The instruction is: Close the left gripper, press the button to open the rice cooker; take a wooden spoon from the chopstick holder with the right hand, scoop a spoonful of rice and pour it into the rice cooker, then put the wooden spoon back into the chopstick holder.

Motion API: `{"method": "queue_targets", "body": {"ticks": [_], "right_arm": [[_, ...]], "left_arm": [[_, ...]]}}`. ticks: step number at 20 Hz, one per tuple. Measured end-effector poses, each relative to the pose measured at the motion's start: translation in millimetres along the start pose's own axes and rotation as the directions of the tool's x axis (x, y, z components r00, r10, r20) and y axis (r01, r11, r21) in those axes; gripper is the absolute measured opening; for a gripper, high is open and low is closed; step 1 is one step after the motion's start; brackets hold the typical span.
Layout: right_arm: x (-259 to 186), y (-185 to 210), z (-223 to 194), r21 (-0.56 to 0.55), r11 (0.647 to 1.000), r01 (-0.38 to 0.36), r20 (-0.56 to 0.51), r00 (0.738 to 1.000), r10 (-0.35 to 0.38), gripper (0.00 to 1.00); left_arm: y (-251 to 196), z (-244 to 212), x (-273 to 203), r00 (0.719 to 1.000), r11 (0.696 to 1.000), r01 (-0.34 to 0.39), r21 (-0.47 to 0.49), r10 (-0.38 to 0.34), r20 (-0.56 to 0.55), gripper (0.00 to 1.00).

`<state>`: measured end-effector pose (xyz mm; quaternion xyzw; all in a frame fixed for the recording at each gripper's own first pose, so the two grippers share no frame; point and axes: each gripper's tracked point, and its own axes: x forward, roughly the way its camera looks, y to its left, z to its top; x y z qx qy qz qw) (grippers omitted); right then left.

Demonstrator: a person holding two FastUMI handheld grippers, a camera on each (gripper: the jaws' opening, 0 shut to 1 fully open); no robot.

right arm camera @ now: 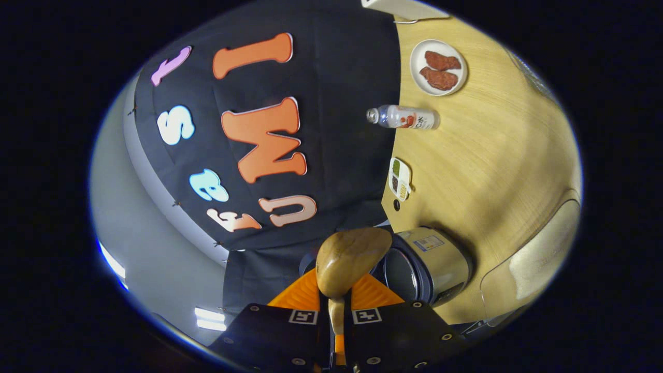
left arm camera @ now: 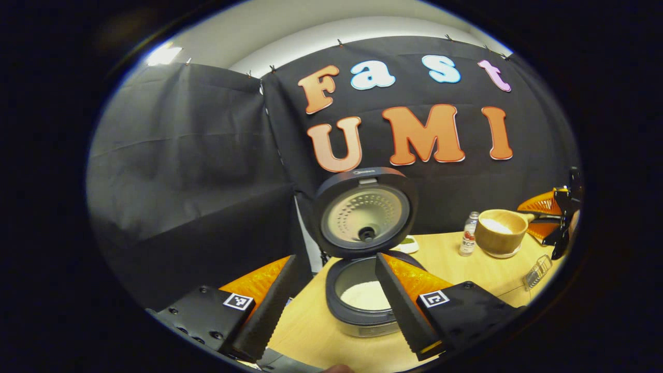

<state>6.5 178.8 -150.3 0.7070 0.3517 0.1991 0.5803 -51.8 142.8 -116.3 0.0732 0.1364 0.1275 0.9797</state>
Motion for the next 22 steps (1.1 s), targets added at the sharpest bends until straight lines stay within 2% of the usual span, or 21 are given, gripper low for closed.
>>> {"method": "queue_targets", "body": {"ticks": [2,4,5,7,8,9,10,13,18,20,22], "right_arm": [[21,14,-14,-0.026,1.0,0.0,-0.039,0.999,-0.001,0.1],[41,26,-26,-0.065,0.998,0.001,-0.061,0.998,-0.005,0.1],[50,31,-29,-0.106,0.994,0.008,-0.064,0.998,-0.015,0.1],[67,36,-37,-0.196,0.98,0.024,-0.063,0.997,-0.036,0.1],[75,37,-41,-0.233,0.972,0.032,-0.062,0.997,-0.048,0.1],[82,38,-45,-0.279,0.959,0.05,-0.054,0.996,-0.067,0.1],[90,41,-45,-0.337,0.939,0.066,-0.033,0.996,-0.082,0.1],[113,44,-47,-0.505,0.856,0.106,0.027,0.994,-0.108,0.1],[142,55,-52,-0.654,0.744,0.136,0.086,0.991,-0.106,0.1],[150,50,-54,-0.711,0.685,0.162,0.111,0.987,-0.119,0.1],[156,42,-62,-0.774,0.607,0.18,0.126,0.983,-0.131,0.1]], "left_arm": [[22,-6,-6,0.998,0.998,-0.055,-0.004,0.055,-0.006,1.0],[45,-13,-16,0.994,0.994,-0.109,-0.016,0.109,-0.02,0.94],[55,-19,-20,0.991,0.991,-0.129,-0.022,0.128,-0.032,1.0],[68,-31,-26,0.985,0.986,-0.161,-0.03,0.159,-0.061,1.0],[73,-40,-28,0.982,0.984,-0.174,-0.031,0.171,-0.083,0.94],[78,-47,-30,0.979,0.982,-0.183,-0.041,0.178,-0.102,0.94],[79,-51,-32,0.977,0.982,-0.184,-0.05,0.177,-0.116,1.0],[91,-58,-36,0.972,0.979,-0.201,-0.045,0.194,-0.133,1.0],[89,-61,-29,0.974,0.983,-0.182,-0.036,0.176,-0.14,1.0],[87,-64,-26,0.976,0.984,-0.173,-0.044,0.165,-0.145,1.0],[86,-70,-25,0.975,0.985,-0.164,-0.058,0.153,-0.16,1.0]]}}
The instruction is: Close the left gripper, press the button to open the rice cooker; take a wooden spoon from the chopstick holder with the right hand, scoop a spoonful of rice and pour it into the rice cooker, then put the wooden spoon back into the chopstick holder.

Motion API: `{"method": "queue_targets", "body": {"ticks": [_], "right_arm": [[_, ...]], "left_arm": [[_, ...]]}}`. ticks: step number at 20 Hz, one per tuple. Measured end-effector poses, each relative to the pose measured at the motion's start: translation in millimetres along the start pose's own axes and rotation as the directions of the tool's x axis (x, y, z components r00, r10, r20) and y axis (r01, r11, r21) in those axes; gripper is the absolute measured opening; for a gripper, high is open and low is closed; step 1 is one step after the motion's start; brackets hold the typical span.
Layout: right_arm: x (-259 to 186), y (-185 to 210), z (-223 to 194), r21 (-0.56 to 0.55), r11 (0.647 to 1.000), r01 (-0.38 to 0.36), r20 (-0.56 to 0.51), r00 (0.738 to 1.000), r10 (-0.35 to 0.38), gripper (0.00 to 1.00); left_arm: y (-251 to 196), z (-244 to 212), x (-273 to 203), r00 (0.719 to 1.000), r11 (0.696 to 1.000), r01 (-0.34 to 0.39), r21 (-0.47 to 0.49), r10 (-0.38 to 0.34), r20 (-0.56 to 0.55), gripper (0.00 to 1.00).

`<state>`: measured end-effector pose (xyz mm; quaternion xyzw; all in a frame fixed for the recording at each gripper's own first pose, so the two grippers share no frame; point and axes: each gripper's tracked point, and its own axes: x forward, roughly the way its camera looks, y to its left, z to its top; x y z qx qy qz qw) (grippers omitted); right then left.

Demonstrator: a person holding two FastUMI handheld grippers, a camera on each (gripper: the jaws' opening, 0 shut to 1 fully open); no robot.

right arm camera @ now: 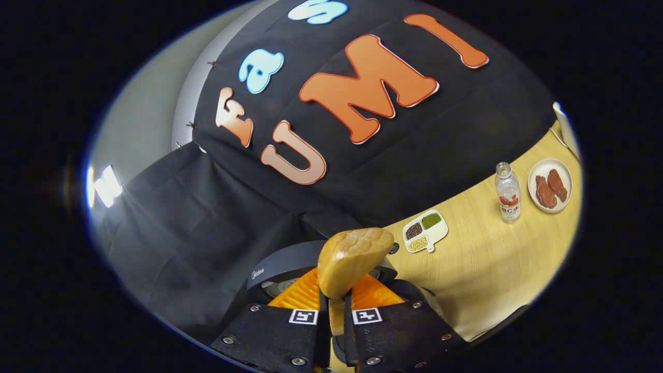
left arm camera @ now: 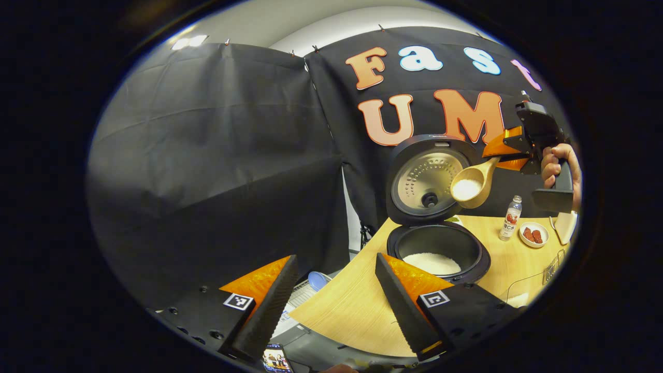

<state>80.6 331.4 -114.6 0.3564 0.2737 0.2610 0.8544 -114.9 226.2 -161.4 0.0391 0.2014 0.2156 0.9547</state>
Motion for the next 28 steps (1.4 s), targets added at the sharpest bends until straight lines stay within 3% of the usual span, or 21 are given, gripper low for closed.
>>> {"method": "queue_targets", "body": {"ticks": [5,7,8,9,10,12,14,15,16,18,22,24,26,27,28], "right_arm": [[14,-2,-24,-0.186,0.982,0.04,-0.013,0.999,-0.044,0.1],[17,-2,-29,-0.264,0.963,0.051,-0.006,0.998,-0.055,0.1],[15,-1,-32,-0.296,0.954,0.051,-0.001,0.999,-0.054,0.1],[16,1,-34,-0.327,0.944,0.046,0.001,0.999,-0.049,0.1],[16,6,-36,-0.358,0.933,0.041,0.001,0.999,-0.043,0.1],[16,8,-37,-0.41,0.911,0.04,0.007,0.999,-0.041,0.1],[15,8,-36,-0.452,0.89,0.055,0.021,0.999,-0.051,0.1],[14,8,-36,-0.482,0.874,0.062,0.034,0.998,-0.052,0.1],[15,10,-35,-0.521,0.852,0.063,0.043,0.998,-0.047,0.1],[16,12,-36,-0.591,0.806,0.048,0.046,0.999,-0.026,0.1],[15,13,-36,-0.694,0.72,0.016,0.048,0.999,0.024,0.1],[15,14,-36,-0.752,0.659,0.007,0.049,0.998,0.045,0.1],[14,14,-35,-0.806,0.592,-0.002,0.047,0.997,0.069,0.1],[14,13,-35,-0.837,0.548,0.001,0.051,0.996,0.077,0.1],[13,13,-34,-0.861,0.509,0.004,0.056,0.995,0.087,0.1]], "left_arm": [[9,-12,7,0.999,1.0,-0.005,0.001,0.005,-0.039,1.0],[12,-16,10,0.999,1.0,-0.007,0.002,0.007,-0.05,1.0],[13,-17,11,0.999,1.0,-0.006,0.003,0.007,-0.053,0.94],[13,-18,12,0.998,1.0,-0.008,0.006,0.008,-0.056,1.0],[12,-18,11,0.998,1.0,-0.008,0.008,0.008,-0.057,0.94],[12,-20,10,0.998,1.0,-0.005,0.008,0.005,-0.065,1.0],[10,-24,11,0.998,1.0,-0.002,0.01,0.002,-0.07,0.94],[11,-26,11,0.997,1.0,-0.001,0.015,0.002,-0.075,1.0],[10,-27,12,0.997,1.0,-0.002,0.02,0.003,-0.078,0.94],[8,-26,11,0.997,1.0,0.006,0.026,-0.004,-0.077,1.0],[3,-26,9,0.997,0.999,0.014,0.038,-0.012,-0.073,0.94],[3,-27,8,0.997,0.999,0.017,0.039,-0.014,-0.074,1.0],[1,-28,7,0.997,0.999,0.017,0.04,-0.014,-0.074,0.94],[2,-30,7,0.997,0.999,0.014,0.04,-0.01,-0.077,1.0],[2,-30,6,0.997,0.999,0.012,0.038,-0.009,-0.08,0.94]]}}
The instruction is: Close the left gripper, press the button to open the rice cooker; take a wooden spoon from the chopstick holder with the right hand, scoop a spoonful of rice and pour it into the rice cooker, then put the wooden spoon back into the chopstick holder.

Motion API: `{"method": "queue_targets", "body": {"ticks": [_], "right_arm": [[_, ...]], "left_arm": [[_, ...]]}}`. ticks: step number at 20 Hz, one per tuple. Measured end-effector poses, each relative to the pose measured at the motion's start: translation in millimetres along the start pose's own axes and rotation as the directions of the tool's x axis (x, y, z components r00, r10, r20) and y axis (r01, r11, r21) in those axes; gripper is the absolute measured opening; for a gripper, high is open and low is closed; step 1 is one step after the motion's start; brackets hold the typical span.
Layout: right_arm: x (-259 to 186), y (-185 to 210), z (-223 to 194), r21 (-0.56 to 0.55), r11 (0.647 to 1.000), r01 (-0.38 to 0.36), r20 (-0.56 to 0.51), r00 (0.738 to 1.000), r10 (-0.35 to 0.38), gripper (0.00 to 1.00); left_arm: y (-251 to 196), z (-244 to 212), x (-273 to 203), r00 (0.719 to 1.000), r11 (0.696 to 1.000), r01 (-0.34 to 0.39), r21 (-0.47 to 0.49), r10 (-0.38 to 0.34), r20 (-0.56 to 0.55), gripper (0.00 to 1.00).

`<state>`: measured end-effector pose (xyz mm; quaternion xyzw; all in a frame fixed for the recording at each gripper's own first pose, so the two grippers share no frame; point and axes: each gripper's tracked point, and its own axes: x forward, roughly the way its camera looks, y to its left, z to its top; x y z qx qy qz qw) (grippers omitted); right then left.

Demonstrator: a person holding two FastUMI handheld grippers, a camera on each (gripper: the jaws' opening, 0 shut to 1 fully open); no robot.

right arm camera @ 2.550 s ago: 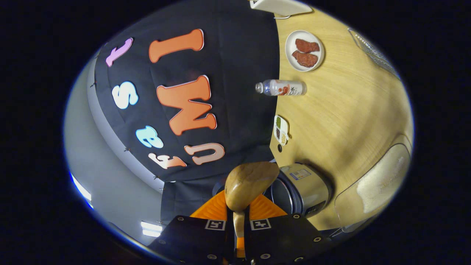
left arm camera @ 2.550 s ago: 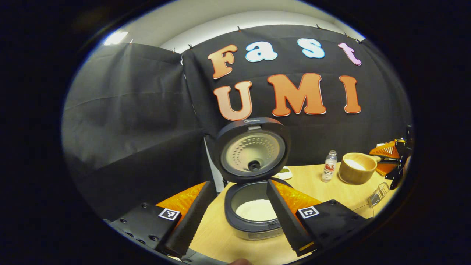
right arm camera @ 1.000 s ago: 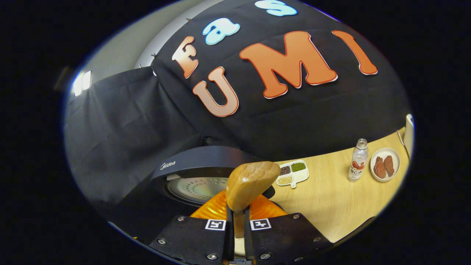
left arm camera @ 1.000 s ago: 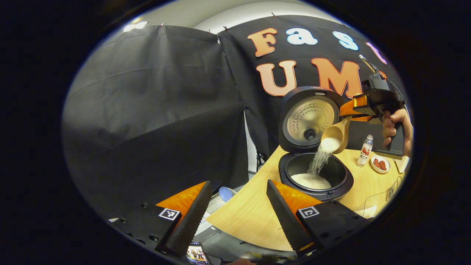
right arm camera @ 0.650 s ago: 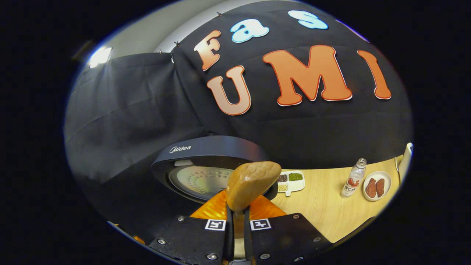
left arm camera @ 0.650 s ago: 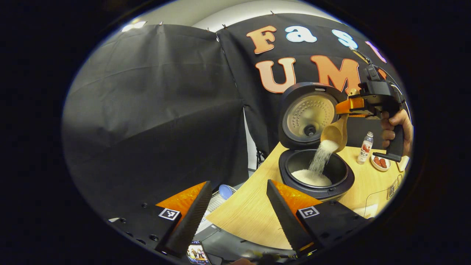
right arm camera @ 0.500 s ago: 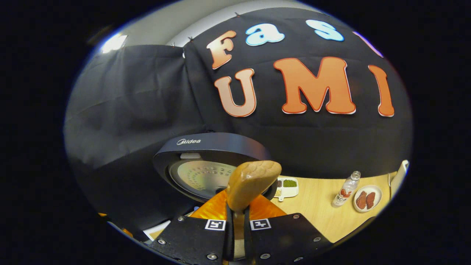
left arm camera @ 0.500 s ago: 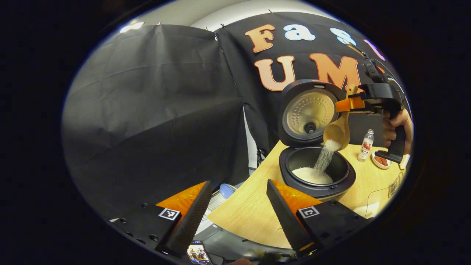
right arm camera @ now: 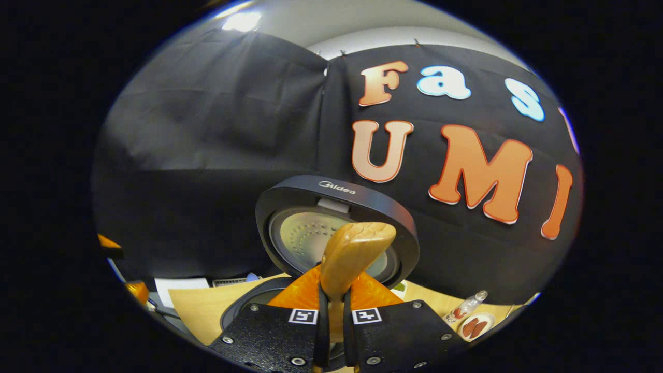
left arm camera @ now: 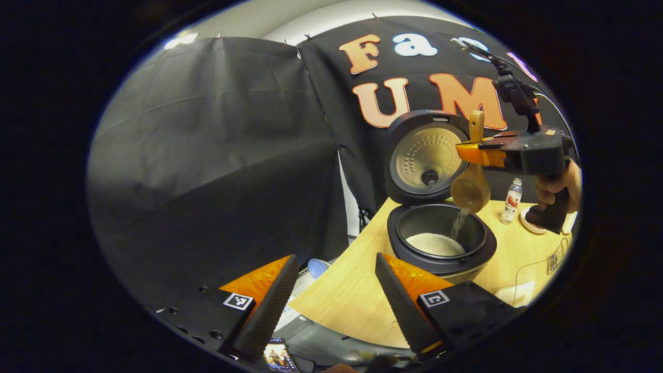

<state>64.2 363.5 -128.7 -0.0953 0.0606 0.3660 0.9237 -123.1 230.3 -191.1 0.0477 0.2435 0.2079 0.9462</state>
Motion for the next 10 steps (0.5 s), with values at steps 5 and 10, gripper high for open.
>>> {"method": "queue_targets", "body": {"ticks": [5,10], "right_arm": [[-2,2,1,-0.038,0.999,-0.028,0.025,0.999,0.029,0.1],[-9,-4,-3,0.222,0.975,-0.022,-0.015,1.0,0.027,0.1]], "left_arm": [[-1,2,-3,1.0,1.0,-0.003,0.003,0.003,0.006,0.96],[-7,7,-11,1.0,1.0,0.002,0.014,-0.002,0.024,1.0]]}}
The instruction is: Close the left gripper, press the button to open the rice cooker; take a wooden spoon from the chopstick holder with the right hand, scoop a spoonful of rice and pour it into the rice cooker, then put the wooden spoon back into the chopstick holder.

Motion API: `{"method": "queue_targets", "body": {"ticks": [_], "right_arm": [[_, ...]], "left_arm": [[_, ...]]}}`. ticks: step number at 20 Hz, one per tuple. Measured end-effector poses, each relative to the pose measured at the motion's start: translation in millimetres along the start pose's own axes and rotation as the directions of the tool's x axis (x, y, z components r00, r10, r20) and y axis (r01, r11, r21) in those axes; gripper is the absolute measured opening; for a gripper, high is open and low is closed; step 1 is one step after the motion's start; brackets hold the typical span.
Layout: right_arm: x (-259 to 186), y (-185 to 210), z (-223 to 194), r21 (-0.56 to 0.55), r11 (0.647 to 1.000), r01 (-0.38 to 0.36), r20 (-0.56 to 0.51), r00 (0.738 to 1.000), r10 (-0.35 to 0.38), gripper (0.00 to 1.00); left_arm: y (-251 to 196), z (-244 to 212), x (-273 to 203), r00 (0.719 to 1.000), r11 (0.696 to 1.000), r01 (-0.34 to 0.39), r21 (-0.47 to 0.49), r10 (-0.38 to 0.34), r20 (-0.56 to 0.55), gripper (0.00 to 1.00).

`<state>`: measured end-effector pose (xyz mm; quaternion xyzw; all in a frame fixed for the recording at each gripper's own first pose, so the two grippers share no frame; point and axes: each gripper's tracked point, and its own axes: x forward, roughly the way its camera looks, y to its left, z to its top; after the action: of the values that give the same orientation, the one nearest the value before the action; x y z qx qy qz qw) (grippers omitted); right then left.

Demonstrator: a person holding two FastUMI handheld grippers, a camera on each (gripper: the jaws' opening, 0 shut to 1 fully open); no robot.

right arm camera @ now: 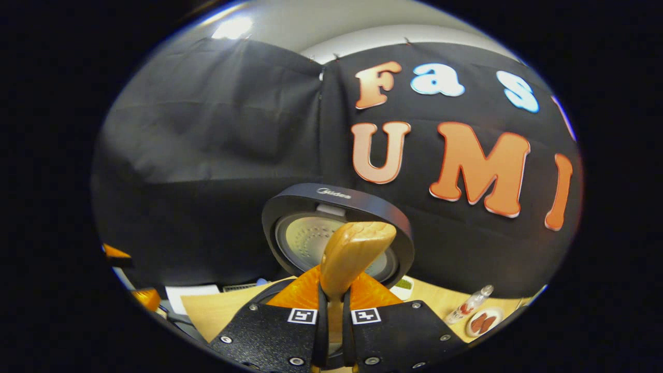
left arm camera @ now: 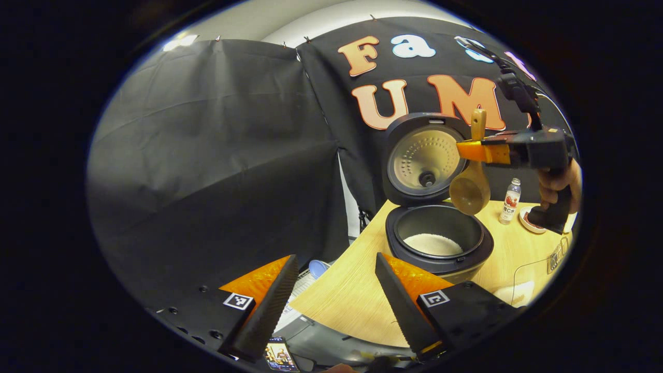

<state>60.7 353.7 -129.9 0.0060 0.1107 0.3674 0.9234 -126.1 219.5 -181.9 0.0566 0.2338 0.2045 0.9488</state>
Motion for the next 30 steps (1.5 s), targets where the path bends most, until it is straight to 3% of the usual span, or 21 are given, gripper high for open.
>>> {"method": "queue_targets", "body": {"ticks": [6,7,8,9,10,12,16,22,23,24,26,30], "right_arm": [[-48,-47,0,0.217,0.974,0.065,-0.028,0.998,-0.061,0.1],[-58,-59,-3,0.236,0.968,0.083,-0.036,0.996,-0.076,0.1],[-69,-70,-8,0.252,0.963,0.098,-0.045,0.995,-0.09,0.1],[-80,-82,-12,0.267,0.956,0.118,-0.055,0.993,-0.107,0.1],[-90,-95,-18,0.278,0.95,0.14,-0.069,0.99,-0.126,0.1],[-110,-121,-31,0.287,0.938,0.193,-0.096,0.98,-0.172,0.1],[-153,-169,-55,0.324,0.904,0.28,-0.136,0.959,-0.248,0.1],[-220,-233,-91,0.378,0.83,0.411,-0.188,0.912,-0.365,0.1],[-232,-245,-95,0.386,0.815,0.432,-0.193,0.902,-0.387,0.1],[-245,-258,-101,0.395,0.797,0.457,-0.2,0.89,-0.411,0.1],[-269,-279,-115,0.405,0.765,0.501,-0.221,0.865,-0.45,0.1],[-312,-321,-139,0.392,0.714,0.58,-0.254,0.814,-0.522,0.1]], "left_arm": [[-21,10,-7,0.999,0.999,0.027,0.048,-0.028,0.032,1.0],[-28,12,-7,0.999,0.998,0.036,0.049,-0.038,0.037,0.94],[-36,17,-9,0.998,0.998,0.048,0.046,-0.051,0.046,1.0],[-48,20,-10,0.996,0.997,0.067,0.044,-0.069,0.051,0.94],[-58,24,-11,0.995,0.996,0.08,0.045,-0.082,0.056,1.0],[-78,33,-15,0.991,0.993,0.107,0.054,-0.111,0.073,0.94],[-114,42,-26,0.983,0.985,0.157,0.076,-0.163,0.084,1.0],[-171,49,-38,0.968,0.967,0.23,0.114,-0.239,0.078,1.0],[-181,52,-40,0.964,0.963,0.241,0.123,-0.252,0.083,0.94],[-190,56,-42,0.96,0.958,0.255,0.132,-0.267,0.089,1.0],[-210,62,-48,0.951,0.949,0.277,0.152,-0.294,0.099,0.94],[-244,66,-60,0.937,0.935,0.312,0.165,-0.332,0.107,1.0]]}}
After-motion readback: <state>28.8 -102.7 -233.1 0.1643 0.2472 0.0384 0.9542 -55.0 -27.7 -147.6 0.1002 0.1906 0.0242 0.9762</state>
